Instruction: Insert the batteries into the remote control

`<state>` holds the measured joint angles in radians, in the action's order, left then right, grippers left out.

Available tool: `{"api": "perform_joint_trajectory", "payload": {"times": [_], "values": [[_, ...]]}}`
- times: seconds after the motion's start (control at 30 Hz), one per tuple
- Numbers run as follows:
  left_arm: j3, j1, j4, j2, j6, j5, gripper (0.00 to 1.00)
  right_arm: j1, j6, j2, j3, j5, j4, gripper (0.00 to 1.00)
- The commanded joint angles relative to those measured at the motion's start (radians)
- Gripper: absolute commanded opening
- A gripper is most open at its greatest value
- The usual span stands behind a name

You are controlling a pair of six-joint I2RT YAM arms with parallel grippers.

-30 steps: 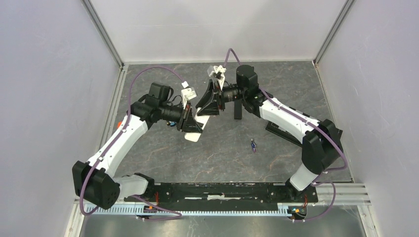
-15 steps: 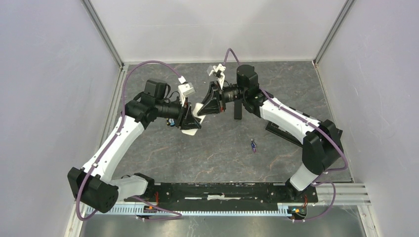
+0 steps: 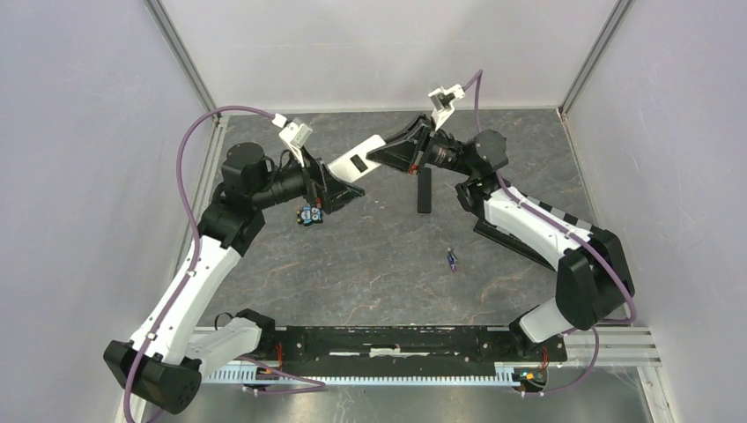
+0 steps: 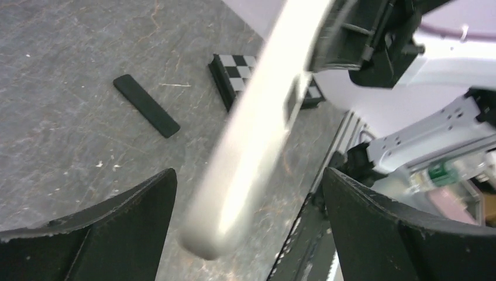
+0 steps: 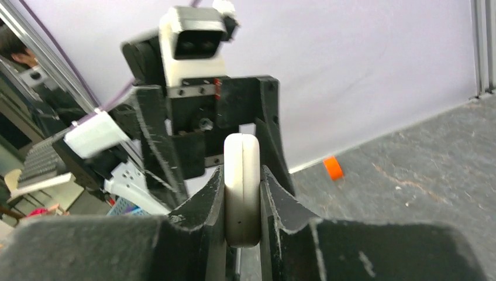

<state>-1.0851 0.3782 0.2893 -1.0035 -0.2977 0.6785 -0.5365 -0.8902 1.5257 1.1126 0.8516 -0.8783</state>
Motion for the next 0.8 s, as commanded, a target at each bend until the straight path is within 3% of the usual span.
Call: {"api": "perform_joint_trajectory", "payload": {"times": [0.0,0.27,0.37,0.57,0.77], "values": [[0.02,-0.032,-0.252,-0.011,-0.31,0.023,1.0,0.002,-0.126,-0.07,-0.012,-0.115,-0.122,0.0],[0.149,-0.037,-0.87,-0.05,-0.805,0.064,0.95,0.004,-0.267,-0.081,-0.049,-0.19,-0.147,0.0],[0.164,-0.035,-0.922,-0.068,-0.848,0.052,0.87,0.002,-0.249,-0.09,-0.053,-0.21,-0.085,0.0],[0.19,-0.025,-0.971,-0.09,-0.894,0.075,0.6,-0.006,-0.251,-0.097,-0.086,-0.258,-0.057,0.0],[0.187,-0.026,-0.942,-0.094,-0.872,0.09,0.11,-0.007,-0.215,-0.106,-0.109,-0.283,-0.005,0.0]]}}
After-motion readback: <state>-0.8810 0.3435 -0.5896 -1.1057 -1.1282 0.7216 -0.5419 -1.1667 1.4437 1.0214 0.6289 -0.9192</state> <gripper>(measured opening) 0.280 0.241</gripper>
